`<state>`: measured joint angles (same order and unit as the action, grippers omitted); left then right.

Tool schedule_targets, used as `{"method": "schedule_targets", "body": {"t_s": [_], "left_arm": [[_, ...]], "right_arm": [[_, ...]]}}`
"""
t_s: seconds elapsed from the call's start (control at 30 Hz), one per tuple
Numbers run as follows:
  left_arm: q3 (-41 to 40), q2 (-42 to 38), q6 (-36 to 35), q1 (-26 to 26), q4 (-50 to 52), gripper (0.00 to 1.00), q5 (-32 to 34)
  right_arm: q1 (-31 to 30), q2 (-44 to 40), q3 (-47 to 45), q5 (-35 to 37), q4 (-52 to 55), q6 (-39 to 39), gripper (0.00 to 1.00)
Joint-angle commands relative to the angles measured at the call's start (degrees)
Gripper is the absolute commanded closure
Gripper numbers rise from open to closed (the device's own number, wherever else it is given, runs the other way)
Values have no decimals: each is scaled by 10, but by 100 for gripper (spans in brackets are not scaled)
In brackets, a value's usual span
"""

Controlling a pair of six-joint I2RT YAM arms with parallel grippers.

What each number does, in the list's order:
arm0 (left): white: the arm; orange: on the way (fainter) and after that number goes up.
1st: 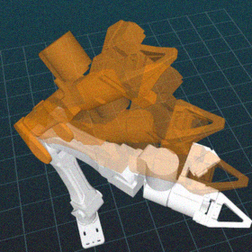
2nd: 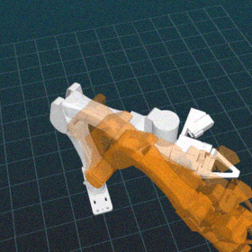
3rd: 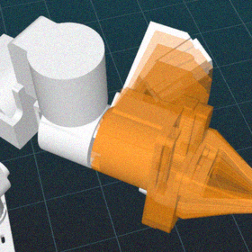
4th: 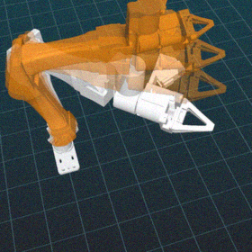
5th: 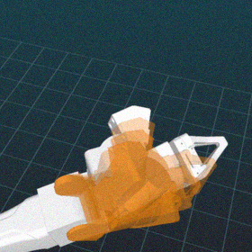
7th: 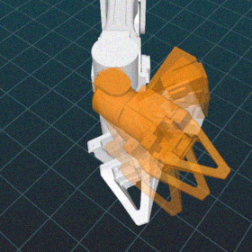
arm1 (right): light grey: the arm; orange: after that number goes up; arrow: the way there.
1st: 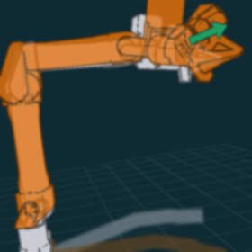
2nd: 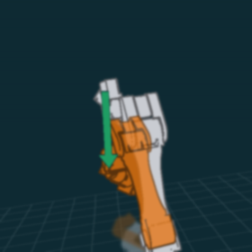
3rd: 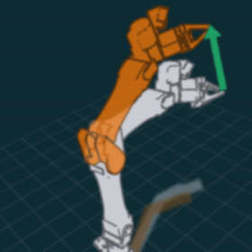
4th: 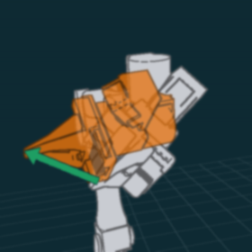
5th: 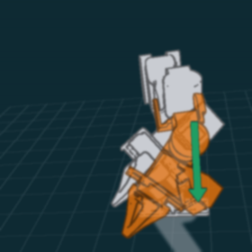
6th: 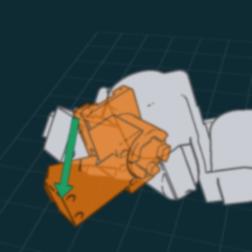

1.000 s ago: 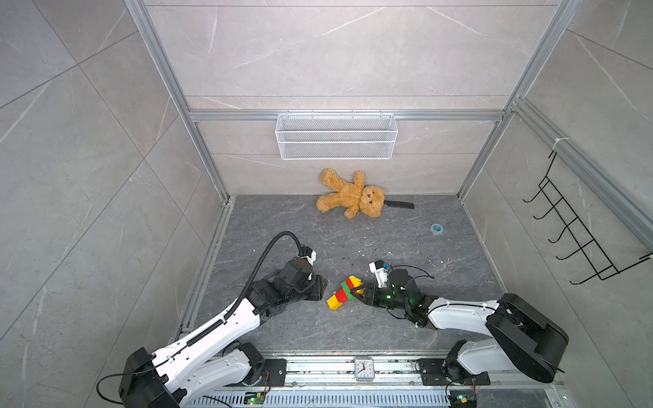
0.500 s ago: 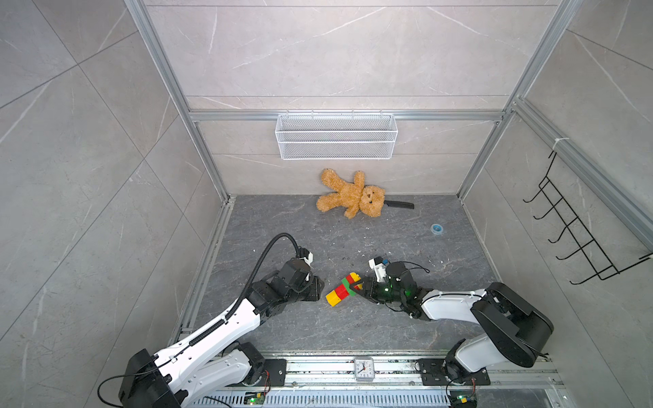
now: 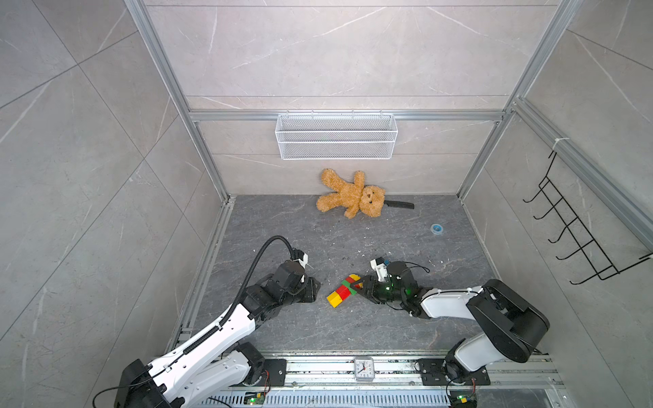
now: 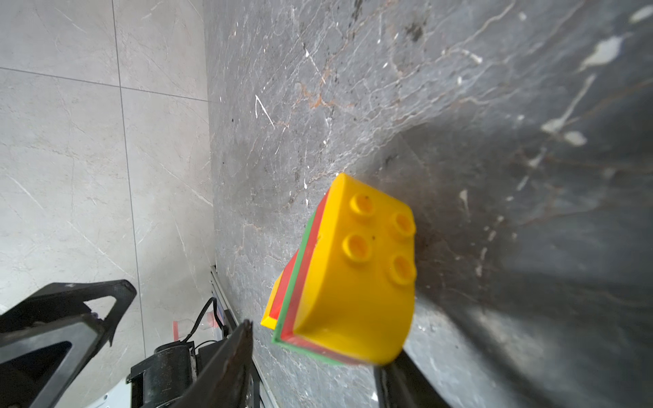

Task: Assemble an ice cream with lego
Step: Place the lego brick at the center of the board, then reset both arms

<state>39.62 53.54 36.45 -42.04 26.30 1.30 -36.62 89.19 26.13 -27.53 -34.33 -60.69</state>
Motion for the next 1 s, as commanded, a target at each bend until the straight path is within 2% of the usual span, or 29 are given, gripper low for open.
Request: {"method": "schedule_targets", "body": {"t_s": [0.0,0.1,0.27,0.37,0.43,0.5,0.6,0.67,0.73,0.8,0.87,0.97], "left_arm": [[-1,-10,1,3,-15,60,-8],[-3,-9,3,3,-14,60,-10],[-6,-1,0,4,-21,60,-9],[-5,2,6,7,-13,59,27],[3,0,-9,19,2,58,76],[13,-4,-30,38,20,55,171],[3,-10,-64,94,-1,27,349],[-37,-5,-117,120,-93,18,460],[-106,21,-237,133,-279,16,536],[-155,66,-321,165,-443,13,530],[-158,116,-324,213,-482,13,496],[-162,190,-340,273,-548,13,438]], "right_arm": [[4,8,-23,-11,-38,-27,43],[8,-17,-47,2,-26,-35,41],[15,-74,-64,37,80,-10,40],[31,-119,-56,57,166,22,40],[46,-173,-34,92,260,71,40],[64,-236,9,135,358,139,39],[102,-309,78,247,478,261,30],[147,-329,100,317,499,331,17],[208,-321,107,369,479,386,9],[262,-304,99,392,421,417,8],[301,-277,83,415,351,435,7],[322,-238,48,461,247,451,6]]}}
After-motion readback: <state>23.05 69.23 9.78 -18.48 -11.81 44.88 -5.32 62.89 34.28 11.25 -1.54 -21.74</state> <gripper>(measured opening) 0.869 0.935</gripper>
